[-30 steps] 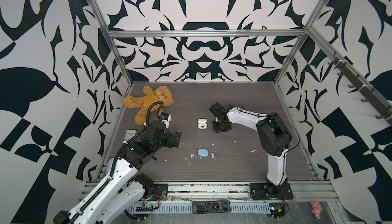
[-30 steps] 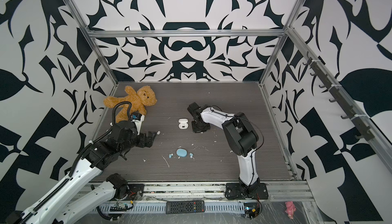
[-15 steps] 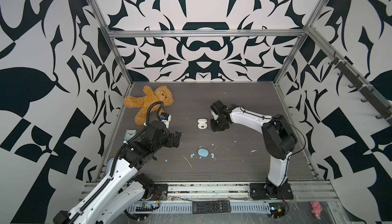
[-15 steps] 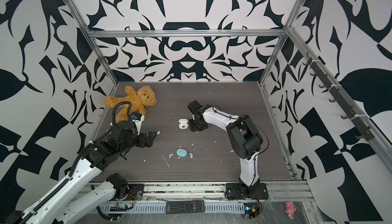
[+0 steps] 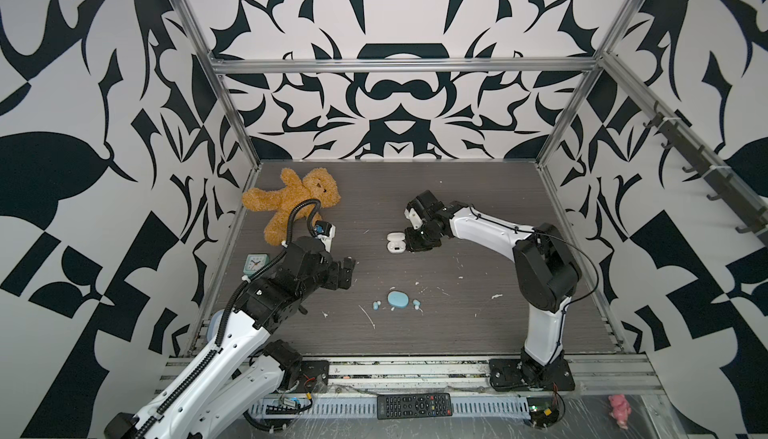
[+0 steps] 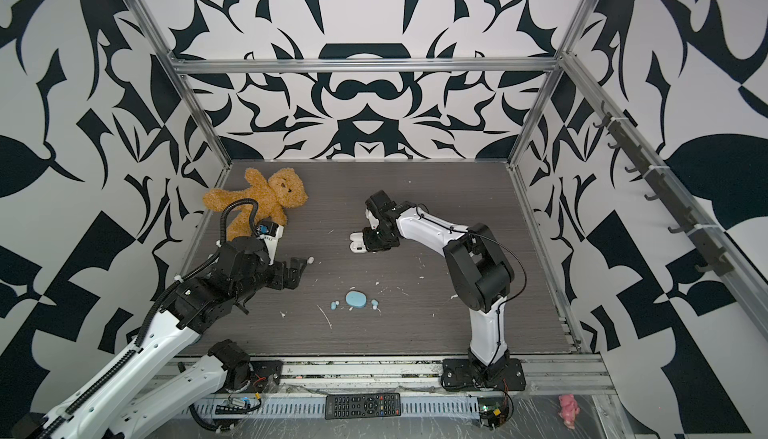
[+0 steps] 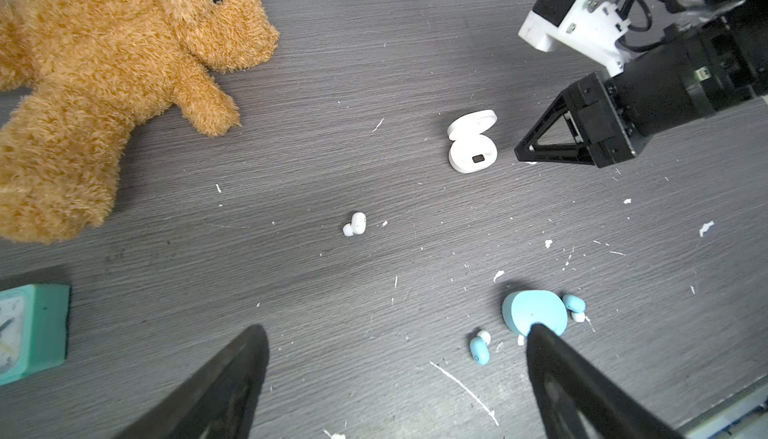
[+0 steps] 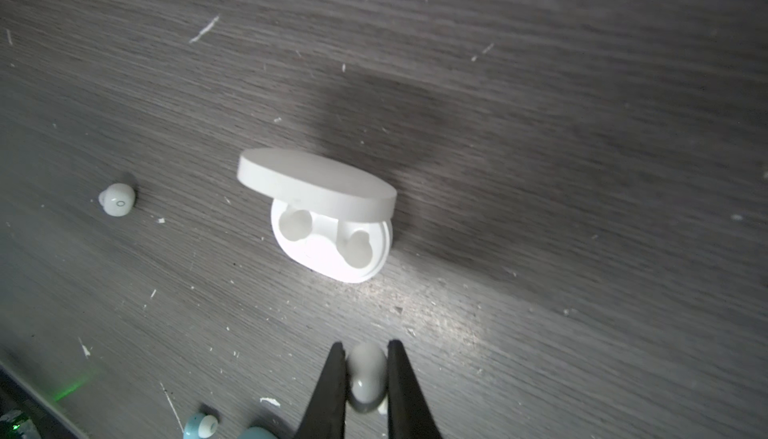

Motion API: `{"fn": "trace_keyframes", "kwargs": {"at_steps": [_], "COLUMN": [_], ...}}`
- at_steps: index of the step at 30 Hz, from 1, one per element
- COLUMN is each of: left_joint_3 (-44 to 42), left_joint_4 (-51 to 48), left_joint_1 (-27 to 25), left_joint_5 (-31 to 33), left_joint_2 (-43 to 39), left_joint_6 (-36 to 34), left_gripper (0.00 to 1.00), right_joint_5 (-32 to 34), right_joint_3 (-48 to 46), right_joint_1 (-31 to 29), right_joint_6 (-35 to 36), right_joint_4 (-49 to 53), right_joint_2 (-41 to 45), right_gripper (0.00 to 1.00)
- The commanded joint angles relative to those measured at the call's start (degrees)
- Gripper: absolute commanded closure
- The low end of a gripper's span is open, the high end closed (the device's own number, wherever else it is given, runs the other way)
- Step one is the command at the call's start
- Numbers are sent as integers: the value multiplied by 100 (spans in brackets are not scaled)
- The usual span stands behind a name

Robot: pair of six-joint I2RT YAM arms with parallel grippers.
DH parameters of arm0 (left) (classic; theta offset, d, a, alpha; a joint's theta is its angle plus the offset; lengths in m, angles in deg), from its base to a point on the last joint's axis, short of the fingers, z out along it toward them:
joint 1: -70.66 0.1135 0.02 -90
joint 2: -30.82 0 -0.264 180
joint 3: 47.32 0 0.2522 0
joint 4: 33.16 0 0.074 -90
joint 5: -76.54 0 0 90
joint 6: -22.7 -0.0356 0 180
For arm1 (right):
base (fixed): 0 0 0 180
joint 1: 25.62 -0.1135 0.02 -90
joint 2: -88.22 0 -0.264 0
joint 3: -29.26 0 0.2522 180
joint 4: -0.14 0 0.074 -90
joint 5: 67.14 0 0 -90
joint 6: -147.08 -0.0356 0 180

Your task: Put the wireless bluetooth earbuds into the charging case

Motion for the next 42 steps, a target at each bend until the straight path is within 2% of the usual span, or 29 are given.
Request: {"fn": "trace_keyframes", "kwargs": {"at_steps": [1,29,42], "left_joint_3": [-79,-88,-86], "left_joint_4": [44,59,70], "left_joint_1": [11,11,11], "left_joint_5": [-28,-35,-35], "left_joint_2": [-54,-62,-51], "left_joint_6": [-15,-25,-39], "left_gripper": [1,1,1], "right_joint_5": [-181,-421,-328], "right_joint_3": [278,813,914], "right_joint_1": [-20,-21,-25], "right_joint_6": [145,371,478], "right_joint_4": [-83,-191,-198], "right_joint_2": [-52,-516,-692], "right_gripper": [86,86,86]}}
